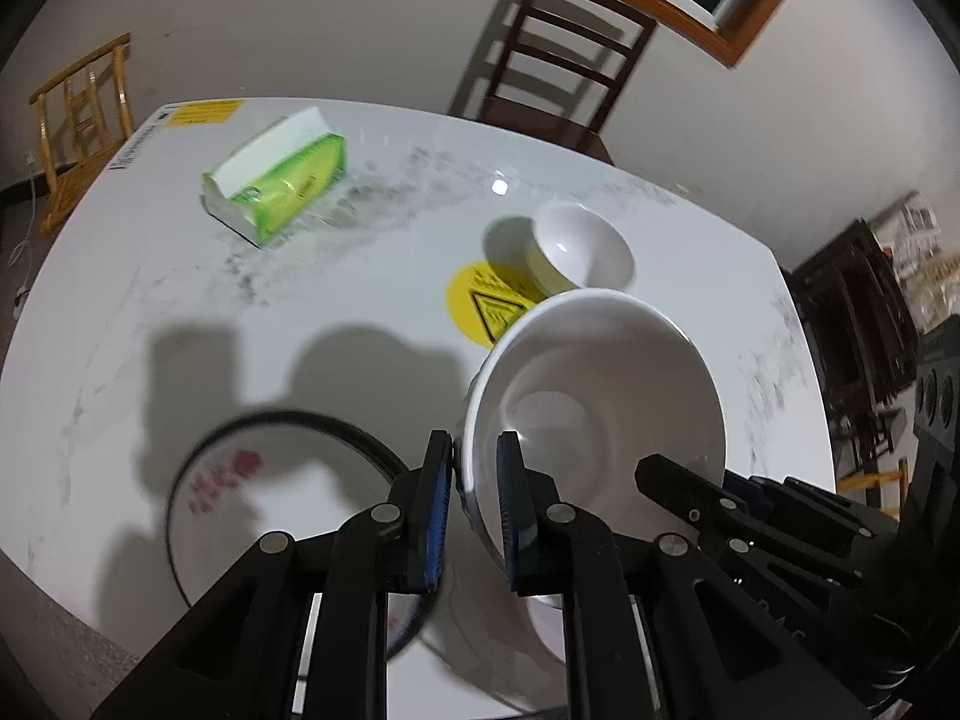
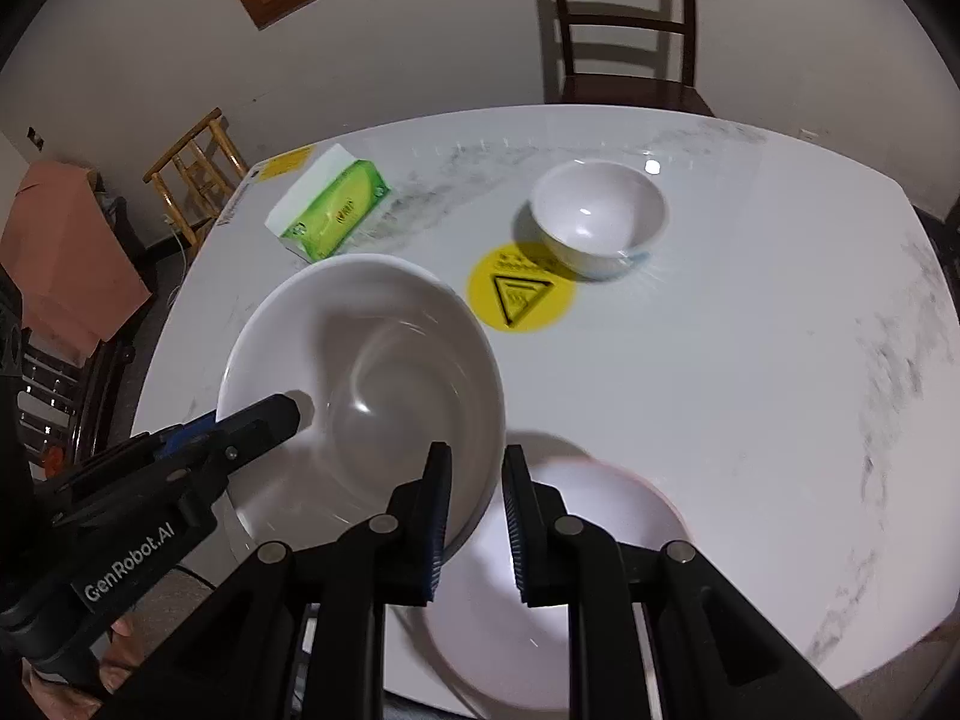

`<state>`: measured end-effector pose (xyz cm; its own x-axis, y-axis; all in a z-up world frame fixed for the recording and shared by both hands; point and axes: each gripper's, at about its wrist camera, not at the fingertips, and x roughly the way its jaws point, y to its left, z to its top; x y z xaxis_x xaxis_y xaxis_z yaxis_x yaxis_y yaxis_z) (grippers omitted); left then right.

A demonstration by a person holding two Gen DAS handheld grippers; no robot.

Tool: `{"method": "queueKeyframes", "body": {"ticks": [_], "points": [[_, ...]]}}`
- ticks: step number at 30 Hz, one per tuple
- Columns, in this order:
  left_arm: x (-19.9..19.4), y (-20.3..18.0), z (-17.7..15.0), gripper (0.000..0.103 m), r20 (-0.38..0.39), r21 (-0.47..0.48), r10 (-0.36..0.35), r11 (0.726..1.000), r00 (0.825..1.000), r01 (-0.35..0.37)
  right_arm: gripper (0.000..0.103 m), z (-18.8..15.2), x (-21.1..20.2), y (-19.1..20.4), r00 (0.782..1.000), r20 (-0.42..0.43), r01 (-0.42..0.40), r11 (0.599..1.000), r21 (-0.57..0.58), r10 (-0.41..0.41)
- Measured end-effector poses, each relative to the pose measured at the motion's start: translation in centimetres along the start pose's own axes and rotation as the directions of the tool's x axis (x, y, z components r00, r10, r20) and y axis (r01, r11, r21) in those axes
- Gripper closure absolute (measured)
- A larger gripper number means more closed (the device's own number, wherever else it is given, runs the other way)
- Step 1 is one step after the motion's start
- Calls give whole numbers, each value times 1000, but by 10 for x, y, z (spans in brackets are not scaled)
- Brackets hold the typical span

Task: Organize plates and bowls
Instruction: 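Lift the white bowl with both grippers and carry it over the pink bowl, then lower the white bowl into the pink bowl with both grippers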

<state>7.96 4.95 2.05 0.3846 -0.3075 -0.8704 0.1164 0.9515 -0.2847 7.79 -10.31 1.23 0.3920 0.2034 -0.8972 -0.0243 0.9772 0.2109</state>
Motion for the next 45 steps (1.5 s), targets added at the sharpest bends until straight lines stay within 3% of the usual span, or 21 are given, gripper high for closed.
{"method": "queueKeyframes", "body": {"ticks": [6,16,32,45], "points": [[16,-26,-26,91,-64,28,-26,999,998,28,85,-27,-3,-27,1000,-14,26,999,26,-26],[46,-48,-56,90,-132,76,16,997,991,-5,85,-62,19,-55,996,-88,31,998,53,-26],[76,-55,-68,90,-201,115,73,992,977,-51,83,-67,48,-59,984,-175,46,998,44,-38],[83,-60,-67,89,-208,145,99,987,973,-70,82,-68,58,-60,982,-182,62,997,46,-53]]}}
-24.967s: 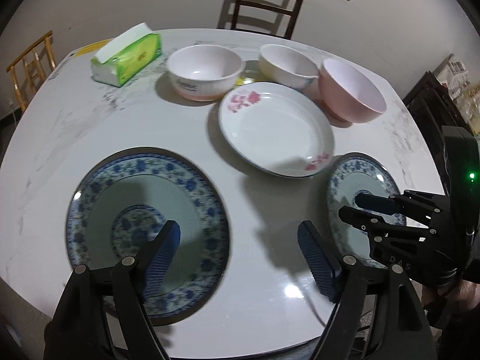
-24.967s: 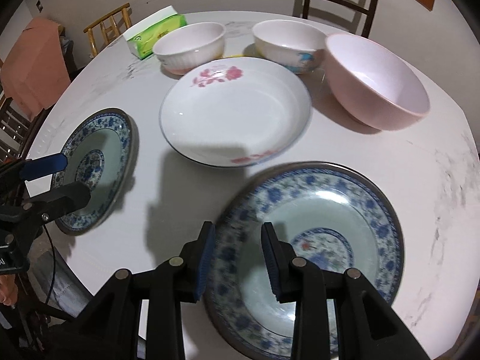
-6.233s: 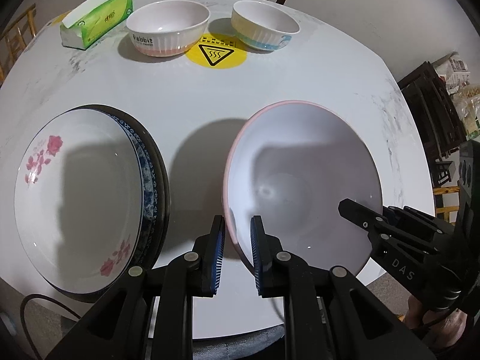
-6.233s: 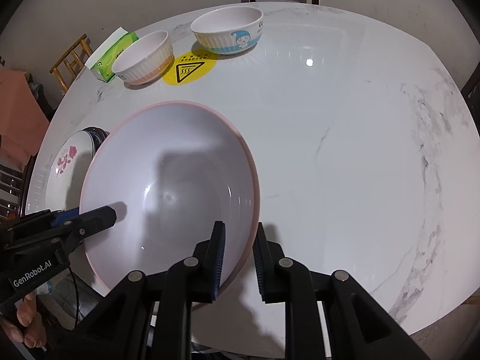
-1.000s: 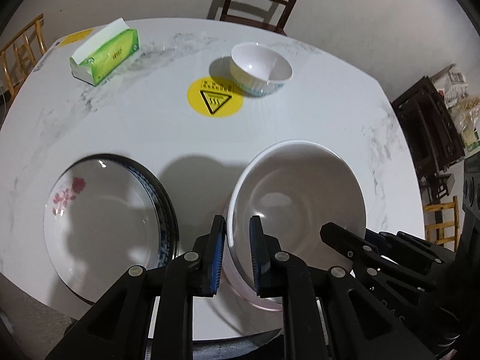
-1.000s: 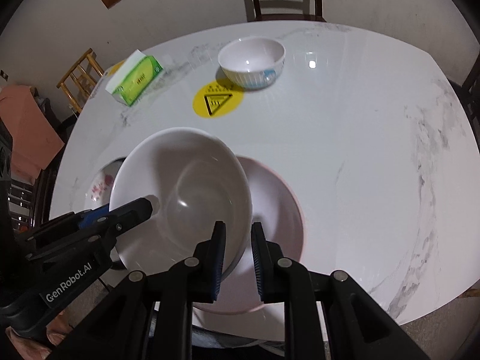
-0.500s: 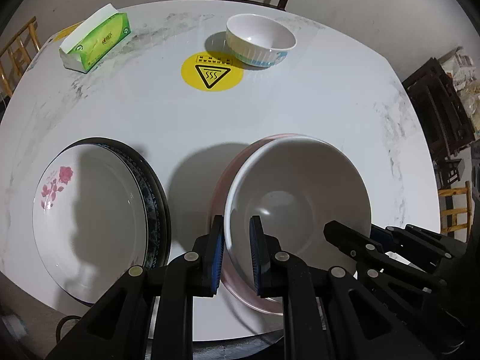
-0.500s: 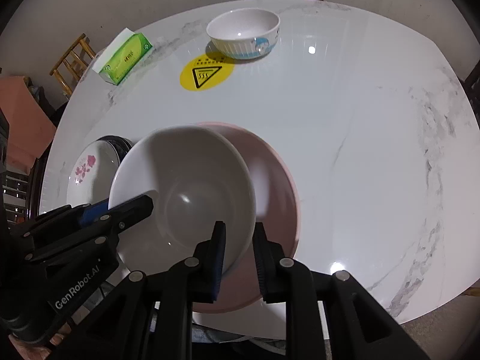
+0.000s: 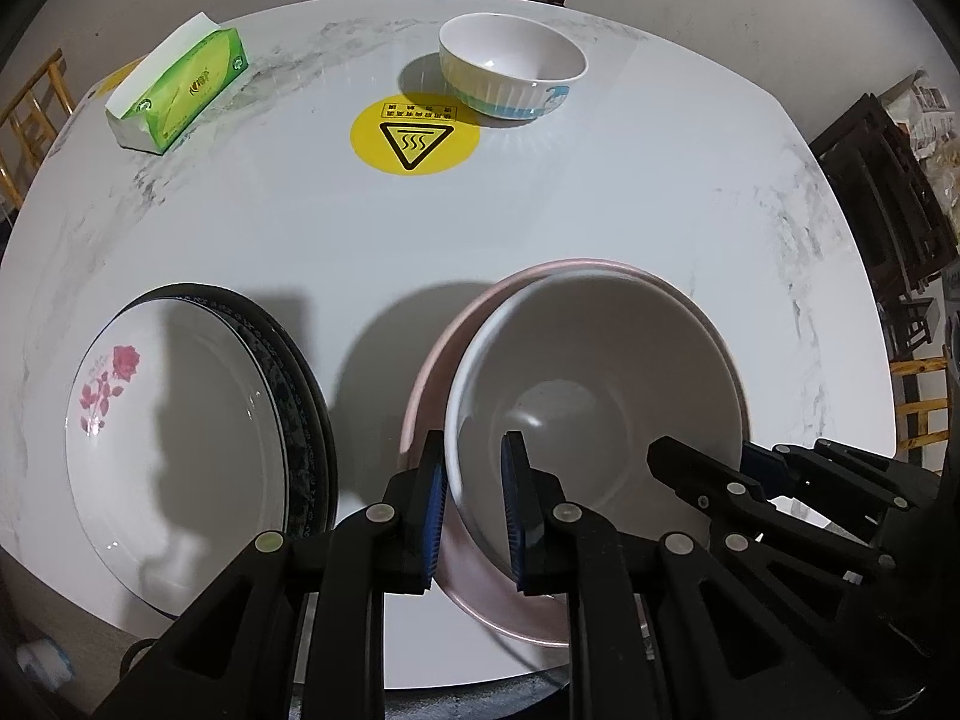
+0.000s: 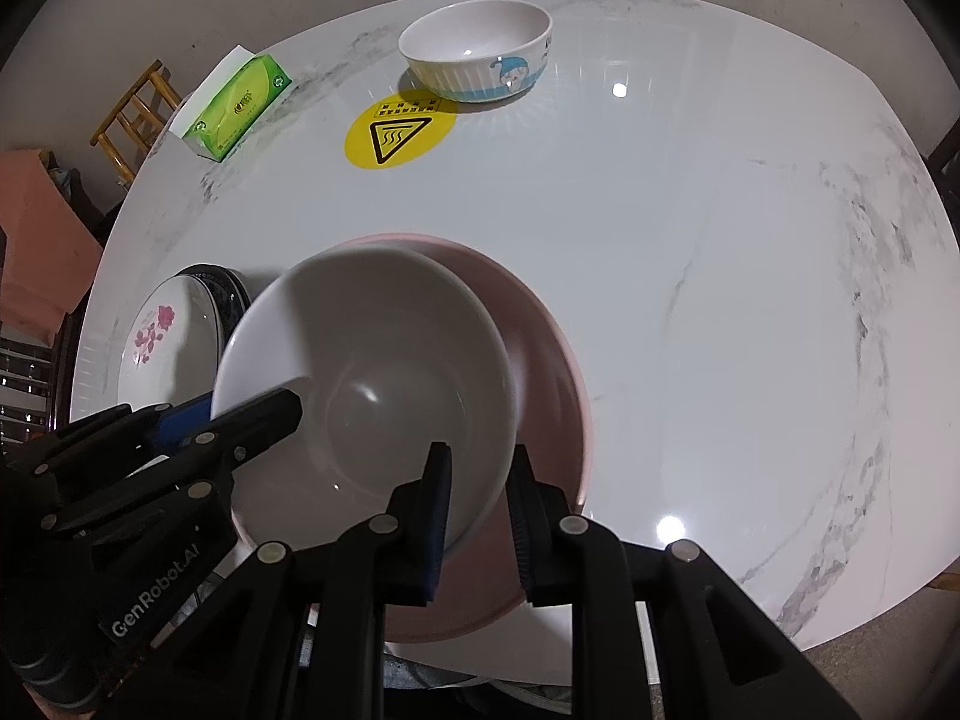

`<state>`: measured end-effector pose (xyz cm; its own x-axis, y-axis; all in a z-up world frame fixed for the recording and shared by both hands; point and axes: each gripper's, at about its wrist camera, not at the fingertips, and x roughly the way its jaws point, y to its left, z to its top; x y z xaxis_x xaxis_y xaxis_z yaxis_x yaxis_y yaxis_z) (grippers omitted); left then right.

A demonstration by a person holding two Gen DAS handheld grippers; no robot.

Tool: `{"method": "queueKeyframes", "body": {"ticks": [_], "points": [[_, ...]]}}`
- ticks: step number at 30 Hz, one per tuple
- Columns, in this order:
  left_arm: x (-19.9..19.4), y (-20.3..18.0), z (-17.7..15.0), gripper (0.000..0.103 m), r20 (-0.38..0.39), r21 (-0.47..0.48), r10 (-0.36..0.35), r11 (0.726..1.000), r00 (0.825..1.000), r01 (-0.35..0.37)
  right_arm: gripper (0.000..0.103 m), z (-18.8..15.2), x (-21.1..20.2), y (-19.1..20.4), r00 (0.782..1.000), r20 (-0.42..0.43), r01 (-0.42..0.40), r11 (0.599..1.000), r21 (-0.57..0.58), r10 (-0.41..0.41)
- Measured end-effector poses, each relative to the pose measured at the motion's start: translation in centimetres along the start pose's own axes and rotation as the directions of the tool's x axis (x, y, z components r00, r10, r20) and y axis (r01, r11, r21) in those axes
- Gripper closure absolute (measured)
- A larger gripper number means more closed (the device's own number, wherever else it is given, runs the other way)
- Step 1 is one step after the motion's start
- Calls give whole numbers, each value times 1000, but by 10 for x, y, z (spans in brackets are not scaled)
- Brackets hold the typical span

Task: Organize plates and bowls
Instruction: 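Lower the white bowl into the pink bowl with both grippers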

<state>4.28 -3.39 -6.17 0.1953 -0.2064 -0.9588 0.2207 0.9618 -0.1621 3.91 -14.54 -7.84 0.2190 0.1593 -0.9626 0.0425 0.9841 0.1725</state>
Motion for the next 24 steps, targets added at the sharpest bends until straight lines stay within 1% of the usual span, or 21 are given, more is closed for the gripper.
{"method": "queueKeyframes", "body": {"ticks": [3,6,22,24], "points": [[-1,-1,1,88,2,-2,1,1000,1000,-1,82,0,2,0,1000,-2,-4,1000,1,4],[-2,-1,2,83,14,8,3,1000,1000,-3,82,1,1,-2,1000,1,-12,1000,4,12],[-2,4,4,81,24,12,-27,1000,999,27,82,0,0,1,1000,22,12,1000,-29,-11],[-2,5,3,81,29,12,-35,999,999,35,82,-1,-2,2,999,34,28,999,-39,-26]]}}
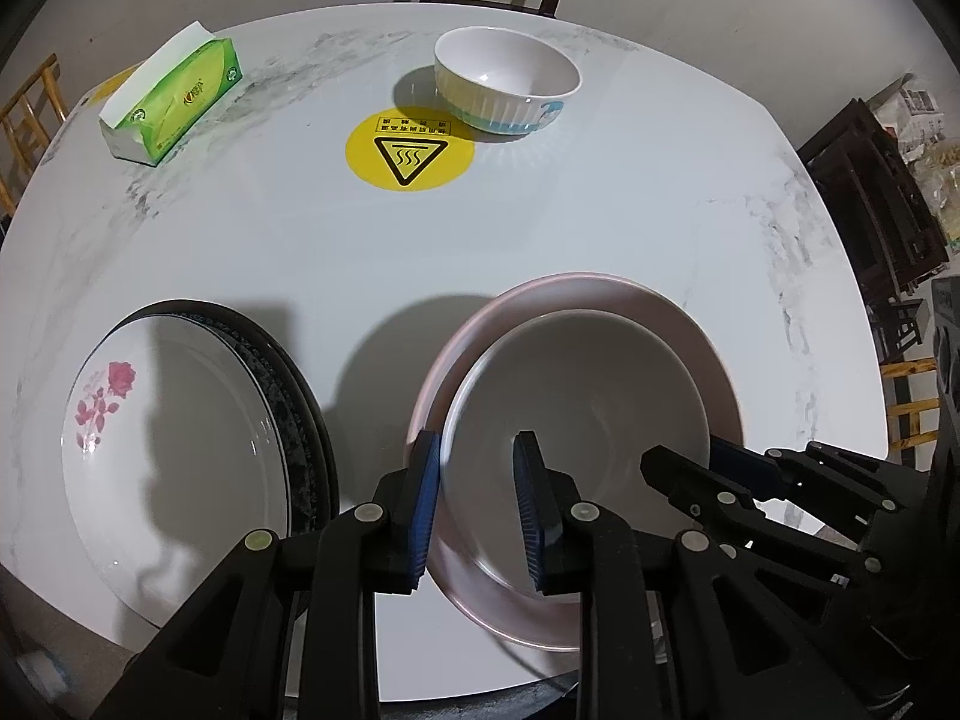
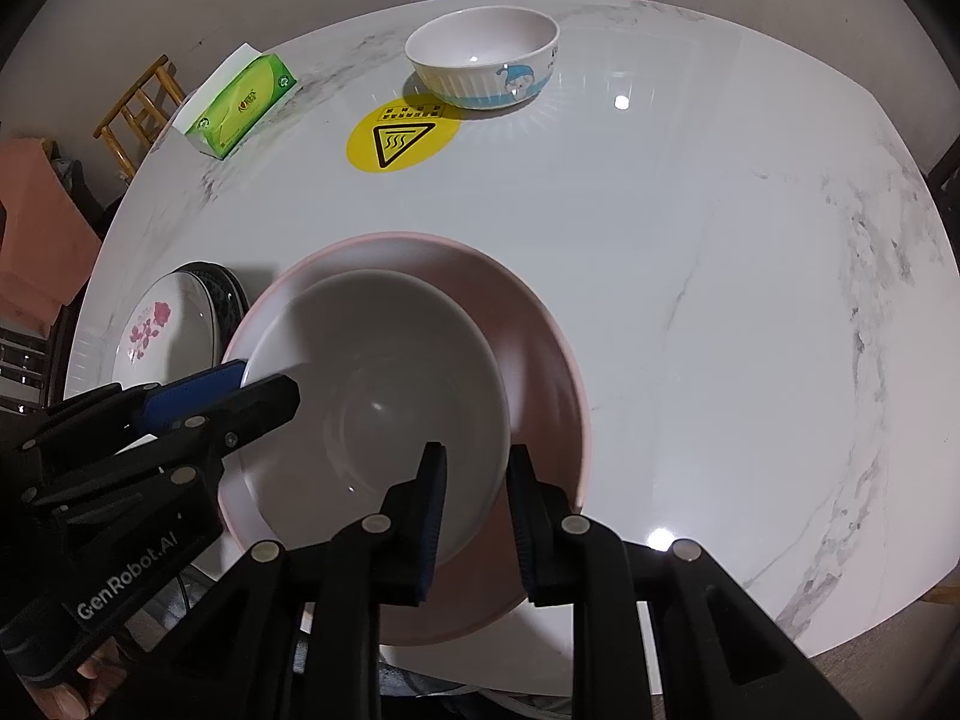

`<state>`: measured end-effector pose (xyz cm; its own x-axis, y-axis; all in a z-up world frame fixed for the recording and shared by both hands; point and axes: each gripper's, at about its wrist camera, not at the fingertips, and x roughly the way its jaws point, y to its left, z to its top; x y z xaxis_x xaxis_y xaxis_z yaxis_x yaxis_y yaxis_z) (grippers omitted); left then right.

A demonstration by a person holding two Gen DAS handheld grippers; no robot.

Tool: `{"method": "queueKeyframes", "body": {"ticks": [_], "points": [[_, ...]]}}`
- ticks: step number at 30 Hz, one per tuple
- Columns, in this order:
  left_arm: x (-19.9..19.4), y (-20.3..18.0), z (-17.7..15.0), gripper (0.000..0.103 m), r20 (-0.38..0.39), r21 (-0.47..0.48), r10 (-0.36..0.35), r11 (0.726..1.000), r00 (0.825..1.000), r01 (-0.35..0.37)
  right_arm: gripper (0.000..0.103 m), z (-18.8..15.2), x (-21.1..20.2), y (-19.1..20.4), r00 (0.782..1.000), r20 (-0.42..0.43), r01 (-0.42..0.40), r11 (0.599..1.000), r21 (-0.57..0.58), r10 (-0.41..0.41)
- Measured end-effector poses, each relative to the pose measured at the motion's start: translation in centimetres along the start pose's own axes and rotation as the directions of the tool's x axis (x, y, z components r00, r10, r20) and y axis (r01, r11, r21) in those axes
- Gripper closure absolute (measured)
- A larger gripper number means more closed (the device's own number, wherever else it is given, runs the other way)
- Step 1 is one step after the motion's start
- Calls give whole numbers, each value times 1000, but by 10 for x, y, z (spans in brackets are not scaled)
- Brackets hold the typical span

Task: Organize plates and bowls
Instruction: 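Lower the white bowl into the pink bowl with both grippers, then open both grippers to release the white bowl inside the pink bowl, then move both grippers to the white bowl with blue print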

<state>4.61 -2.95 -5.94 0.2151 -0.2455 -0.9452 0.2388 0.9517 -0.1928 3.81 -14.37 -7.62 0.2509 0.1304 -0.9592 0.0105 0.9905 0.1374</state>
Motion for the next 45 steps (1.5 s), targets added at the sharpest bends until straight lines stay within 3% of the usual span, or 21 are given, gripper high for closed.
{"method": "queueKeyframes", "body": {"ticks": [6,15,26,37,45], "points": [[-7,0,1,80,29,3,-16,1000,999,15,76,4,-11,0,998,44,42,999,-17,-41],[-23,4,6,71,99,-1,-42,999,994,42,75,6,-18,-11,998,56,2,1000,17,-3],[-36,25,21,61,186,-47,-25,998,982,34,75,21,-40,-27,989,143,-45,999,5,44],[-19,50,55,54,192,-95,69,994,979,-51,75,73,-24,-61,992,118,50,999,-11,-48],[4,57,101,49,160,-101,91,992,983,-75,75,126,-2,-88,995,103,-1,1000,31,-2]]}}
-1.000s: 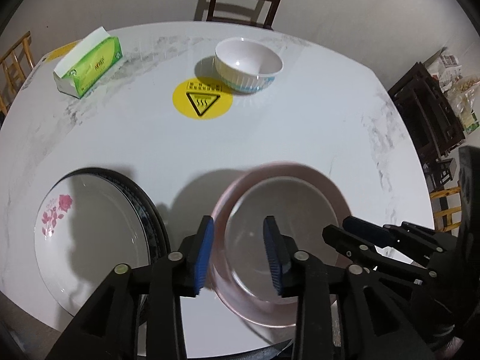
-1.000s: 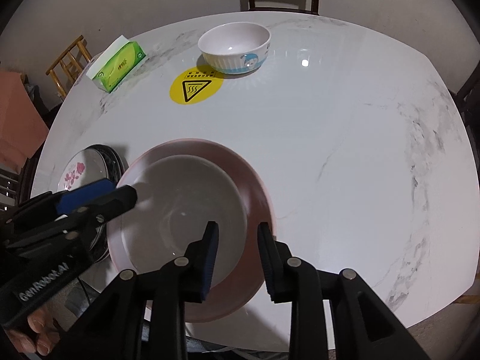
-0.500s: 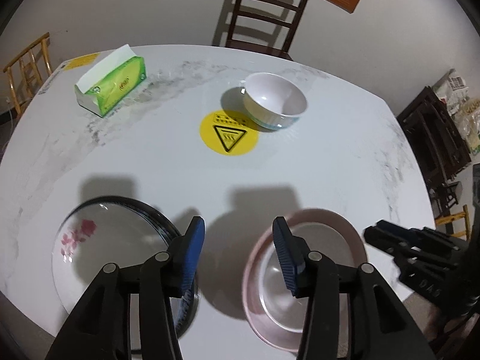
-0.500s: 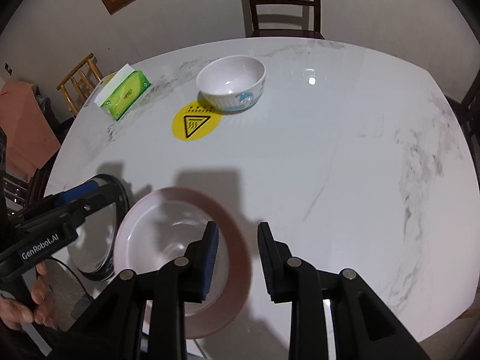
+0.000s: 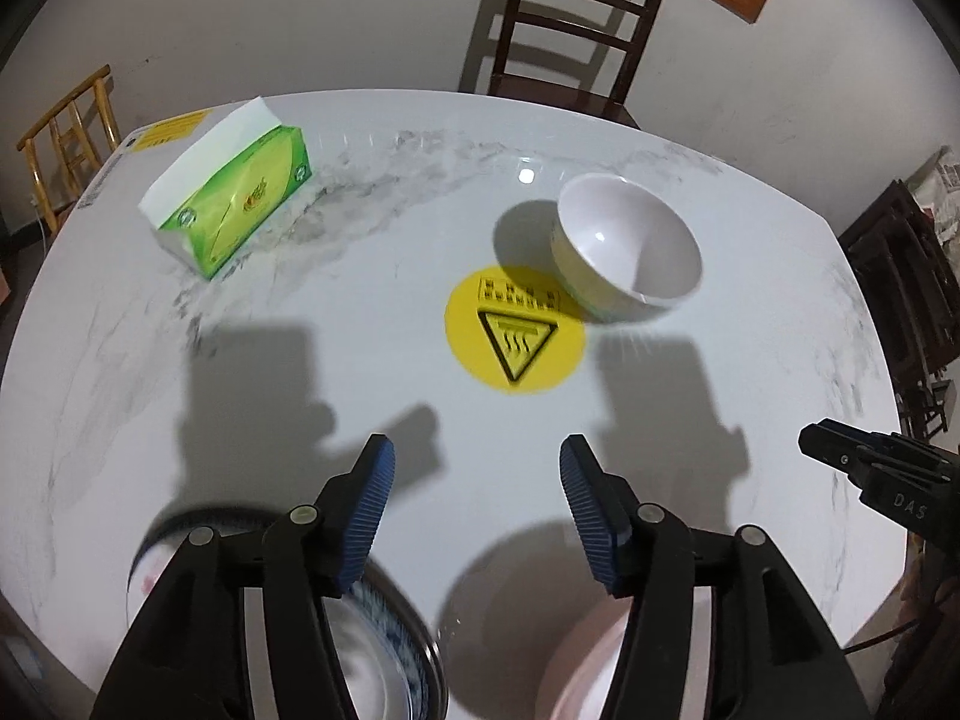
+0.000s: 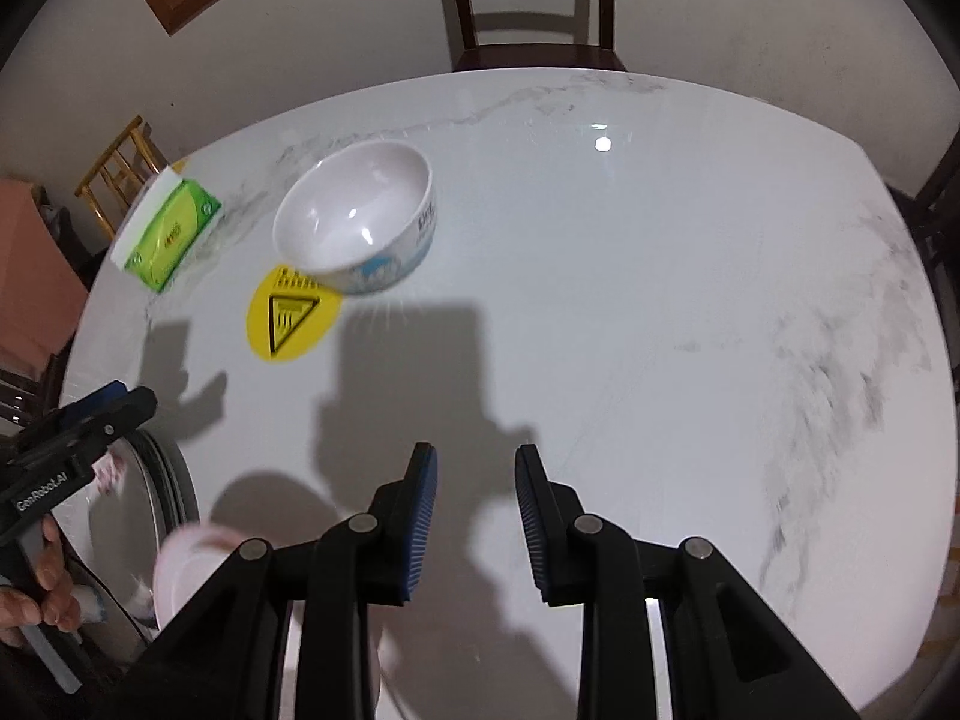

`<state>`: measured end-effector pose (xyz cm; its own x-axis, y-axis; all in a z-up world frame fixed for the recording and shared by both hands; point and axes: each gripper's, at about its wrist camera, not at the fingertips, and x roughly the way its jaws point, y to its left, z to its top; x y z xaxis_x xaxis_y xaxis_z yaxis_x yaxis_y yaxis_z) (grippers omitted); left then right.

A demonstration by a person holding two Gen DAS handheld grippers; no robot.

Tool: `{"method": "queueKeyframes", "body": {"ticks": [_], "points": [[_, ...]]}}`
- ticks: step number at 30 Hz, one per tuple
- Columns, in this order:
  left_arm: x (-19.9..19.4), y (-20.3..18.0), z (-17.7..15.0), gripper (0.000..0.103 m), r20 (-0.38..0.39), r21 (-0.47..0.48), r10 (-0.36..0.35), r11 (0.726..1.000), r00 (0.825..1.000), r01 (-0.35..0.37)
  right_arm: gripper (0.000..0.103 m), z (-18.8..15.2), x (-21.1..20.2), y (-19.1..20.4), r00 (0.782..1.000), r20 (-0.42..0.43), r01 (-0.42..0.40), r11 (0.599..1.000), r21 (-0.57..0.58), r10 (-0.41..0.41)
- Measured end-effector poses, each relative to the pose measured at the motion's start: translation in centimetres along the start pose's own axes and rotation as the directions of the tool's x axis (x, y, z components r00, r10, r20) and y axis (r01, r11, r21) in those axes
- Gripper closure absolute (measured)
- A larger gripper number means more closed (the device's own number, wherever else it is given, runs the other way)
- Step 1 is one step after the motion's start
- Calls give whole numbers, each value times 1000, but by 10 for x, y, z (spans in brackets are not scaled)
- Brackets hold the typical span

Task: Organize plates and bowls
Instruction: 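Move both grippers to the white bowl with blue print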

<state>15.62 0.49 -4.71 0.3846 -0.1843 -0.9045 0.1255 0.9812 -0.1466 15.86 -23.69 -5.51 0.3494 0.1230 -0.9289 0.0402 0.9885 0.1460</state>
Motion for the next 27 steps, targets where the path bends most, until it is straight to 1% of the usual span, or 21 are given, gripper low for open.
{"method": "queueKeyframes", "body": {"ticks": [3,5,9,14,17,18,21,25,27], "points": [[13,-4,22,49,-6,-8,2,1000,1000,-2,75,22,6,-2,1000,15,-27,1000,-6,27],[19,-7,34,49,-16,-14,-10,1000,1000,10,75,37,11,-1,999,16,-42,999,-4,43],[33,-12,59,49,-28,-35,-41,999,999,40,75,63,27,2,998,15,-55,998,-14,56],[50,-20,87,49,-24,-49,-43,998,999,41,75,90,50,10,998,-2,-68,998,-20,68],[64,-24,99,49,-38,-61,-48,997,998,46,75,104,62,16,998,-8,-67,997,-27,67],[68,-25,101,49,-43,-61,-49,997,998,46,75,109,64,17,997,5,-73,997,-24,74],[80,-30,108,49,-51,-56,-46,998,998,44,75,117,68,19,997,-7,-76,997,-27,76],[91,-37,113,49,-62,-50,-57,997,996,54,75,123,80,26,998,-22,-65,997,-51,64],[97,-37,116,52,-65,-48,-56,997,996,53,75,121,85,29,998,-30,-63,996,-60,61]]}}
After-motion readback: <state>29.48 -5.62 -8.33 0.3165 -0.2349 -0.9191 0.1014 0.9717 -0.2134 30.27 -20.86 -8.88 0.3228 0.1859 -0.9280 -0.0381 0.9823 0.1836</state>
